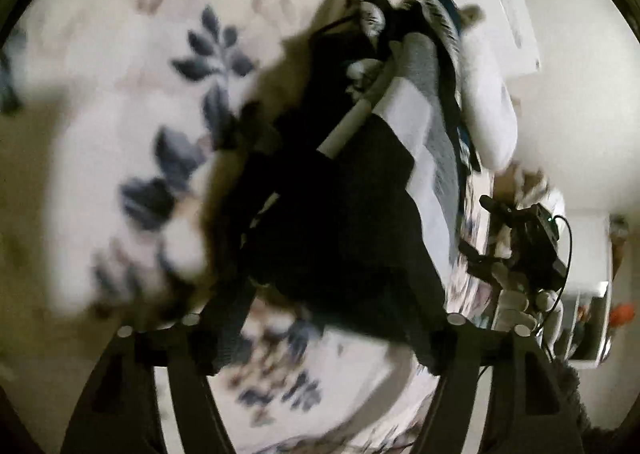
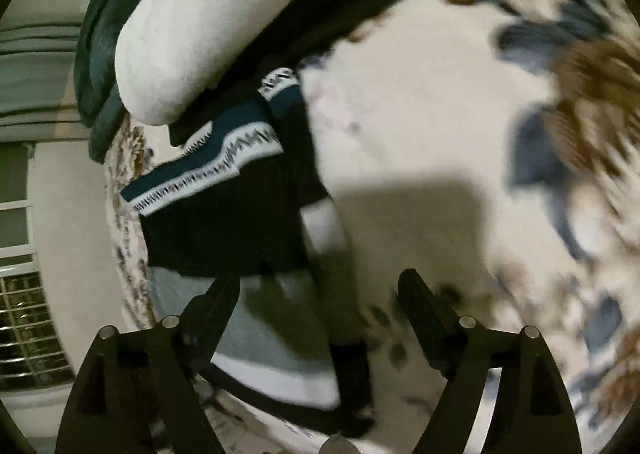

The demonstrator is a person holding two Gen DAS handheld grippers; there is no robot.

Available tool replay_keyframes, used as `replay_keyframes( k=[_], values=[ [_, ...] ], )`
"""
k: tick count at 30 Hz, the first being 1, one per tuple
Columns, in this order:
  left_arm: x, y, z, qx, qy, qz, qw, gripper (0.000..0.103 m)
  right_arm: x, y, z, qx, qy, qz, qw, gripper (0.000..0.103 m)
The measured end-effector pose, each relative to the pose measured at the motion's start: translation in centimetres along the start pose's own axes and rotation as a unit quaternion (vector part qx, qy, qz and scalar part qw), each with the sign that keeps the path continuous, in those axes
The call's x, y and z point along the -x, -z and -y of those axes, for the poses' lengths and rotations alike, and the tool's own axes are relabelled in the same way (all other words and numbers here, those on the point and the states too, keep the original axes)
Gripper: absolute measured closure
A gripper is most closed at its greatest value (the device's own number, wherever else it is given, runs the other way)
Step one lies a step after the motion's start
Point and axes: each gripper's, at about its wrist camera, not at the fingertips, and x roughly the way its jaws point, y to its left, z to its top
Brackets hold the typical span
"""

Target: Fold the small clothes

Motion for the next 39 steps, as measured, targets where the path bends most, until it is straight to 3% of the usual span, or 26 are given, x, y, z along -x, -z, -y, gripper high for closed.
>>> replay_keyframes(
  k=[5, 9, 14, 19, 25, 27, 29, 30, 31, 33, 39],
  values=[
    [-0.8, 0.4, -1.6, 0.086, 0.041, 0.057, 0.9938, 0.030, -3.6, -5.2, -0.5, 0.016, -0.020, -0.037, 0.999, 0.016],
    [0.4, 3.0, -2.4, 0.131, 0.067, 0.062, 0.9872, 0.029, -5.6, -7.8, -1.2, 0.035, -0.036, -0.068, 0.996, 0.012],
    [-0.8, 5.8, -3.0, 0.154, 0.073, 0.056, 0.9837, 0.028, -6.4, -8.7, -2.1, 0.063, -0.045, -0.094, 0.993, 0.012],
    [-3.3, 3.2, -1.5, 0.146, 0.084, 0.093, 0.9813, 0.028, -7.0, -8.9, -2.6, 0.065, -0.050, -0.107, 0.991, 0.012],
    [-3.9, 3.2, -0.3, 0.161, 0.081, 0.142, 0.9733, 0.027, -8.4, -9.2, -3.5, 0.070, -0.081, -0.109, 0.988, 0.012],
    [-3.2, 2.6, -0.4, 0.173, 0.084, 0.155, 0.9690, 0.035, -8.7, -9.0, -3.6, 0.064, -0.098, -0.105, 0.988, 0.013],
    [-2.2, 1.6, -0.2, 0.173, 0.089, 0.161, 0.9675, 0.069, -8.8, -8.6, -3.9, 0.064, -0.106, -0.096, 0.988, 0.025],
    [-1.7, 1.2, -0.1, 0.170, 0.088, 0.162, 0.9679, 0.072, -8.9, -8.3, -4.0, 0.069, -0.108, -0.095, 0.987, 0.048],
    [-1.0, 0.7, 0.1, 0.165, 0.086, 0.165, 0.9686, 0.076, -9.0, -8.1, -3.9, 0.071, -0.103, -0.094, 0.988, 0.063],
    [0.5, -0.5, 0.6, 0.142, 0.080, 0.166, 0.9724, 0.078, -9.0, -7.5, -3.4, 0.058, -0.104, -0.083, 0.989, 0.083],
    [4.7, -3.7, 2.1, 0.048, 0.062, 0.123, 0.9893, 0.080, -5.6, -2.1, -2.4, 0.003, -0.122, -0.031, 0.992, 0.090]
  ],
)
